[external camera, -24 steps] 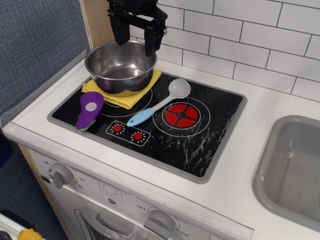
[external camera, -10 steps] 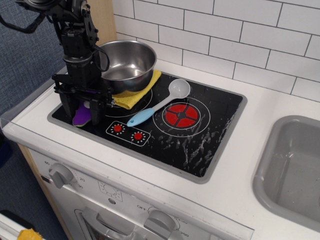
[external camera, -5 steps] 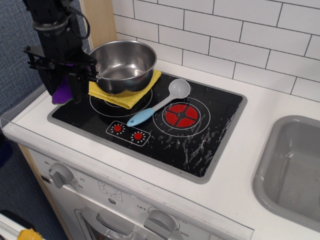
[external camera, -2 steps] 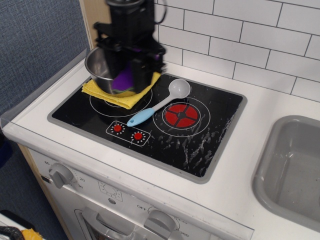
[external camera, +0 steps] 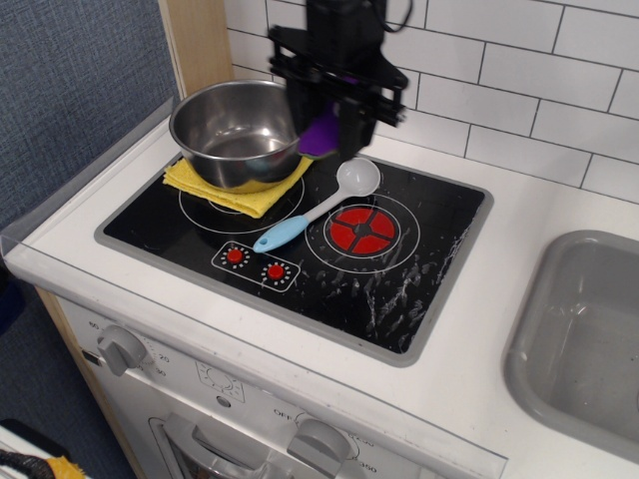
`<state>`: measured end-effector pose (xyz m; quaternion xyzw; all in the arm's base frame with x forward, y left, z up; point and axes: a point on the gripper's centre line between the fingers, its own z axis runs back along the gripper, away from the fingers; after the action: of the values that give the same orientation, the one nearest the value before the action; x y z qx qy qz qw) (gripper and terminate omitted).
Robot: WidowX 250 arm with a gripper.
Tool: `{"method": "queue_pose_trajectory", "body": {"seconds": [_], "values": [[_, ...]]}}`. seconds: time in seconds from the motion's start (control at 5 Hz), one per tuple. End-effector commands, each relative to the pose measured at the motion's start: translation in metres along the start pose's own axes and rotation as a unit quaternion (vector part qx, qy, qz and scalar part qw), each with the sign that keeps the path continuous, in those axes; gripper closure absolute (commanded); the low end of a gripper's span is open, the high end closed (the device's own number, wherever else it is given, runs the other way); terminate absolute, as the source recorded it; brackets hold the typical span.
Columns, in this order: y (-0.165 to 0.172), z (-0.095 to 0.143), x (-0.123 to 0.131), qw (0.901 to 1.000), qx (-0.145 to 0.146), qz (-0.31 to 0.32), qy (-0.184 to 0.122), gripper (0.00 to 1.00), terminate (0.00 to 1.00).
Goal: Move the purple eggplant to the right side of the right burner
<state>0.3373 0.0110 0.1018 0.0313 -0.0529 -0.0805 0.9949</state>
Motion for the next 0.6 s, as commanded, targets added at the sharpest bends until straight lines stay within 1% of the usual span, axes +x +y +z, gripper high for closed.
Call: {"method": "queue_pose_trajectory", "body": {"seconds": [0.0, 0.2, 0.4], "values": [[-0.021, -0.030, 0.019, 0.9991, -0.035, -0.009, 0.022, 1.00, 0.00], [-0.036, -0.053, 0.019, 0.9974, -0.046, -0.032, 0.045, 1.00, 0.00], [-0.044, -0.061, 0.018, 0.9965, -0.047, -0.041, 0.055, 1.00, 0.00]]}}
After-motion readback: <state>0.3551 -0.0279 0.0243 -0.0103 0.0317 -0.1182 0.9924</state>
